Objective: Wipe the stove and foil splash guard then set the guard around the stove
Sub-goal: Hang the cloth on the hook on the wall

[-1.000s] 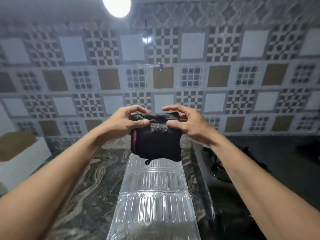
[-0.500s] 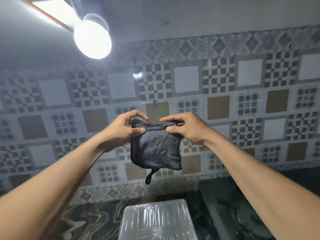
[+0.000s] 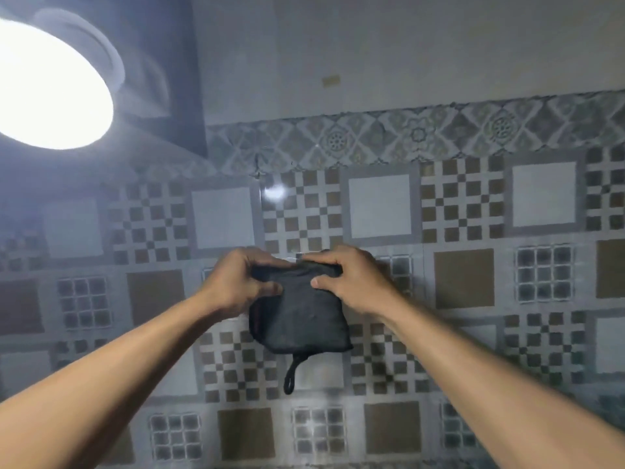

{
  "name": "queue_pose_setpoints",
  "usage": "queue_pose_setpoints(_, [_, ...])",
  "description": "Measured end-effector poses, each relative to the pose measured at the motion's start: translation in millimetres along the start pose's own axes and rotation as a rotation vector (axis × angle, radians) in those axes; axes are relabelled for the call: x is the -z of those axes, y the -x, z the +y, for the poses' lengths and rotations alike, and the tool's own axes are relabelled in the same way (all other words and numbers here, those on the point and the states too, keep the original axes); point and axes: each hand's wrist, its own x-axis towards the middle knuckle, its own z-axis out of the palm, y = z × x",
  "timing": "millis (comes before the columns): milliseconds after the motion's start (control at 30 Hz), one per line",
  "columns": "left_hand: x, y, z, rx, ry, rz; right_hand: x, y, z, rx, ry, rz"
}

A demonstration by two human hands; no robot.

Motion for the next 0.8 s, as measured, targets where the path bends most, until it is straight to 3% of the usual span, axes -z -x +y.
queue_pose_setpoints(67, [-5.4, -15.8, -6.0, -0.123, -0.189, 0.158, -7.3, -20.0, 4.7, 0.101, 0.125, 0.123])
queue_pose_setpoints(133, [-13.5, -33.3, -13.0, -0.208, -0.261, 0.24, -17.1, -37.1, 15.8, 0.169, 0.232, 0.13])
queue_pose_setpoints(267, [-33.6, -47.8, -29.7, 0.037, 0.124, 0.204, -31.2, -45.7, 41.7, 0.23, 0.452, 0.128])
queue_pose_setpoints(367, [-48.4, -43.5, -44.7, 0.073, 0.133, 0.272, -43.3, -35.2, 48.6, 0.196, 0.469, 0.119])
queue_pose_setpoints(533, [-58.6, -33.8, -45.0, 0.126, 0.222, 0.23, -57.0, -21.8, 67.1, 0.165, 0.441, 0.073])
queue_pose_setpoints(700, [-58.4, -26.6, -50.8, -0.103, -0.291, 0.184, -45.9, -22.0, 56.0, 0.132, 0.416, 0.024])
queue_pose_setpoints(800, [-51.4, -25.5, -44.0, -0.116, -0.466, 0.155, -39.3, -17.7, 48.9, 0.082, 0.419, -0.037])
